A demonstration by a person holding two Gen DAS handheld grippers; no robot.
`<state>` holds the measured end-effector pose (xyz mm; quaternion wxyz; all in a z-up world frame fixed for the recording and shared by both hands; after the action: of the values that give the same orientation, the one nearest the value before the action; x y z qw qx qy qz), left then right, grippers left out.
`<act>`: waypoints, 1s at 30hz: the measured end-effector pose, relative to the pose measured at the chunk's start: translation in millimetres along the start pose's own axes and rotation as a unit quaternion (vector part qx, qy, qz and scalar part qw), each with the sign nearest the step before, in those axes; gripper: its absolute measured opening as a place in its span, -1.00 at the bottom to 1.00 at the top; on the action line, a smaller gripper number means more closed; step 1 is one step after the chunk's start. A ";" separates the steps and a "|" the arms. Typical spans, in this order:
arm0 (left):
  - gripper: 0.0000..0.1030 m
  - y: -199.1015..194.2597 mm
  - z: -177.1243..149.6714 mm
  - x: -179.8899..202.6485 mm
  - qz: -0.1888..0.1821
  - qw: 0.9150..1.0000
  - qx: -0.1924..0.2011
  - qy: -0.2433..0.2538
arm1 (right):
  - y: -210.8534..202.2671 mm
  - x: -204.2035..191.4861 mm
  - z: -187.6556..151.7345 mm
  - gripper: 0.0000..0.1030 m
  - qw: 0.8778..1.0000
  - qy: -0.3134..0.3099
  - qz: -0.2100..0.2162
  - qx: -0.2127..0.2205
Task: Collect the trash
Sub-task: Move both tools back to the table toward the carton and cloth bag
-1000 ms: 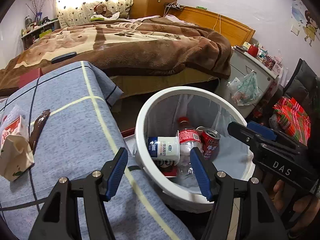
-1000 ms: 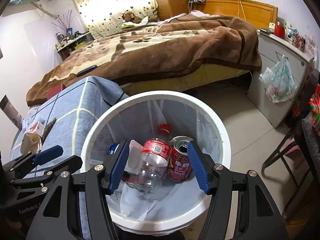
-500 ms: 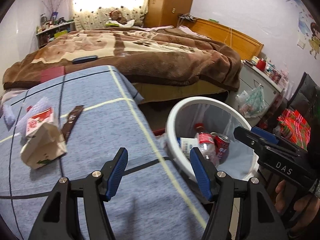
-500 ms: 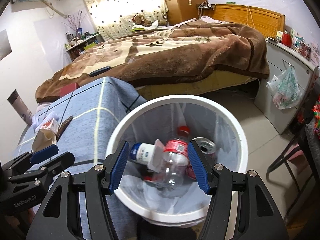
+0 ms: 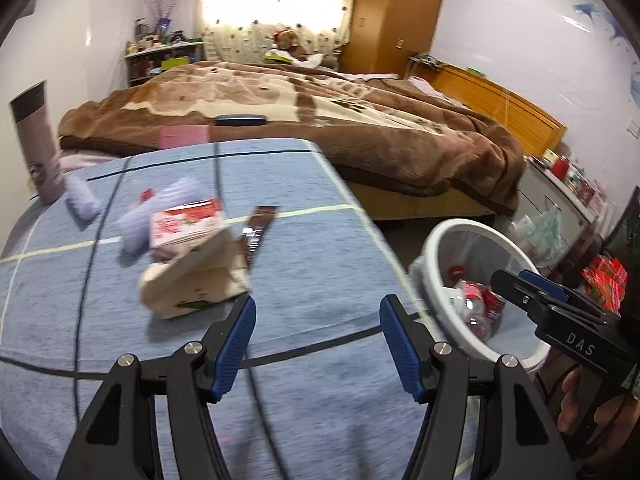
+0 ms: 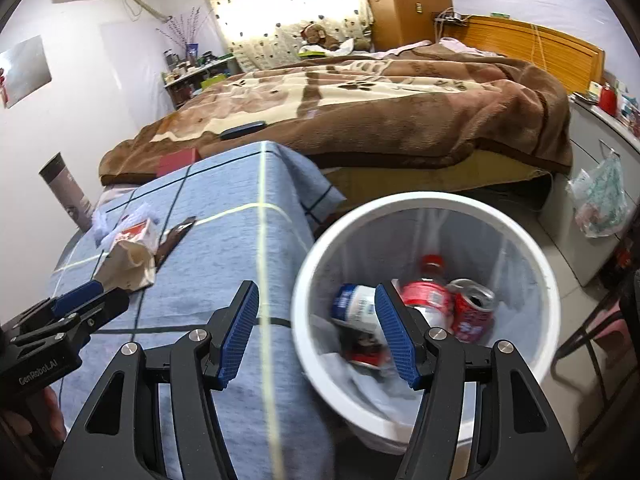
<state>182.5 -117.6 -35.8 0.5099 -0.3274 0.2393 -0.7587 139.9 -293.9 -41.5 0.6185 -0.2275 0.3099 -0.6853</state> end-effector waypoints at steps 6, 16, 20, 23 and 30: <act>0.29 -12.3 1.3 -44.7 0.026 0.999 0.012 -0.028 | 7.6 -31.7 3.2 0.20 0.999 -0.020 0.024 -0.001; 0.29 -32.1 3.6 -118.5 0.070 0.995 0.029 -0.069 | 26.3 -93.2 7.9 0.20 0.995 -0.058 0.077 -0.012; 0.30 -37.4 5.8 -144.1 0.083 0.993 0.033 -0.083 | 34.3 -120.1 11.3 0.20 0.992 -0.061 0.108 -0.019; 0.30 -39.1 7.2 -160.4 0.095 0.991 0.035 -0.093 | 39.5 -142.7 13.4 0.20 0.989 -0.074 0.123 -0.019; 0.30 -32.6 9.0 -180.5 0.094 0.990 0.025 -0.105 | 52.9 -179.1 18.5 0.20 0.985 -0.093 0.141 -0.023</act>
<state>217.1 62.0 -52.6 0.6096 -0.3681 0.1949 -0.6744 213.7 -121.7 -53.0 0.7296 -0.2582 0.2953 -0.5602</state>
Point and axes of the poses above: each gripper's, at about its wrist camera, not at the fingertips, and y roughly the way its jaws point, x to its right, z to its top, the point moved 8 cm from there along y, roughly the way its jaws point, and after that the axes turned 7 degrees about -y, right-handed, at the moved point
